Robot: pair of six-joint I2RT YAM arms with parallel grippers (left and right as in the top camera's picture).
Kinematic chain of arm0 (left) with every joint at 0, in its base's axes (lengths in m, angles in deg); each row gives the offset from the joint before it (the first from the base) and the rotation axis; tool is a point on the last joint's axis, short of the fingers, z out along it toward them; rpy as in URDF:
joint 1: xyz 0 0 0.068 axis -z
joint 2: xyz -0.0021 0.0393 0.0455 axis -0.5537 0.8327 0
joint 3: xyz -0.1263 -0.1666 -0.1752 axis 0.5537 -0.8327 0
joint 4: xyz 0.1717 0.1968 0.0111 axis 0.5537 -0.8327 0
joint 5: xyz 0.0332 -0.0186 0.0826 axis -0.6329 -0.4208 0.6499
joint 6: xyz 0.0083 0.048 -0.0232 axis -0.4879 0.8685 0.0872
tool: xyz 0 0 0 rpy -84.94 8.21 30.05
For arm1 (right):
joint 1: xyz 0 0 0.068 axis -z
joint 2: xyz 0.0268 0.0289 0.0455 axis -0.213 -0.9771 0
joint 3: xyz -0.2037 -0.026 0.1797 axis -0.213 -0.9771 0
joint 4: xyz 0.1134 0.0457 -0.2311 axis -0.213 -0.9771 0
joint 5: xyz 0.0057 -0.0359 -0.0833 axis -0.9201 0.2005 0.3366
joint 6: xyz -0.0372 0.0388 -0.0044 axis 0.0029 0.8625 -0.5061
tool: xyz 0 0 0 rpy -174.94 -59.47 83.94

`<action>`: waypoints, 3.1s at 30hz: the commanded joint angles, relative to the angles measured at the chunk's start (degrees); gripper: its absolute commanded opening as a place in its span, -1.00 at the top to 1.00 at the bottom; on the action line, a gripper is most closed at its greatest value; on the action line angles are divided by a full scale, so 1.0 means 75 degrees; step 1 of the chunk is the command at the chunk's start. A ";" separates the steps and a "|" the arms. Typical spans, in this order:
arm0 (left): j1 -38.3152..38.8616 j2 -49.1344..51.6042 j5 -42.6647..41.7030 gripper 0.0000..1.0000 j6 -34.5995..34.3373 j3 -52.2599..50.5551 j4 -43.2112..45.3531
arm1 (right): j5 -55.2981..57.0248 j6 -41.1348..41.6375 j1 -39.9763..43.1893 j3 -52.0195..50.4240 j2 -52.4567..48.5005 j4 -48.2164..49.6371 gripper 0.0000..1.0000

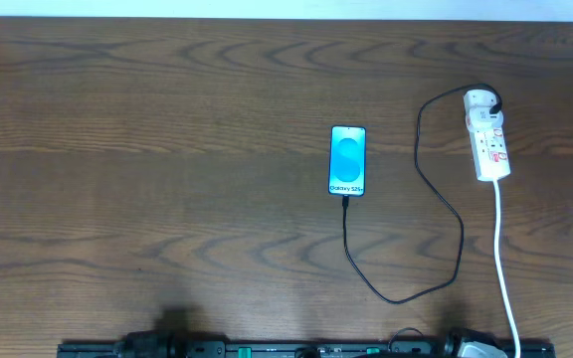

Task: Plug charger to phone and switch on socket

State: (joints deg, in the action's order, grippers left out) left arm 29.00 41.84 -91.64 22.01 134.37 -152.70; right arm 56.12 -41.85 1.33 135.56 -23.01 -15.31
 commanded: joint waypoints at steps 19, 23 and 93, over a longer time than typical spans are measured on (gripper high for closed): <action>-0.0017 -0.0012 0.0044 -0.71 -0.0154 -0.2075 0.3416 | -0.0099 -0.0134 -0.0676 0.0012 0.1874 -0.0105 0.98; -0.0017 -0.0012 0.0044 -0.71 -0.0154 -0.3439 0.4561 | -0.0099 -0.0102 -0.0676 0.0012 0.1993 -0.0108 0.98; -0.0017 -0.0003 0.1209 -0.71 -0.0061 -1.0847 1.2992 | -0.0099 0.0353 -0.0676 -0.0017 0.2107 -0.0050 0.88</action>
State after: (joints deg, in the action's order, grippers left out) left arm 29.00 41.90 -81.76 20.74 53.65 -55.80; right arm 55.58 -39.44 -2.95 135.53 -7.68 -15.66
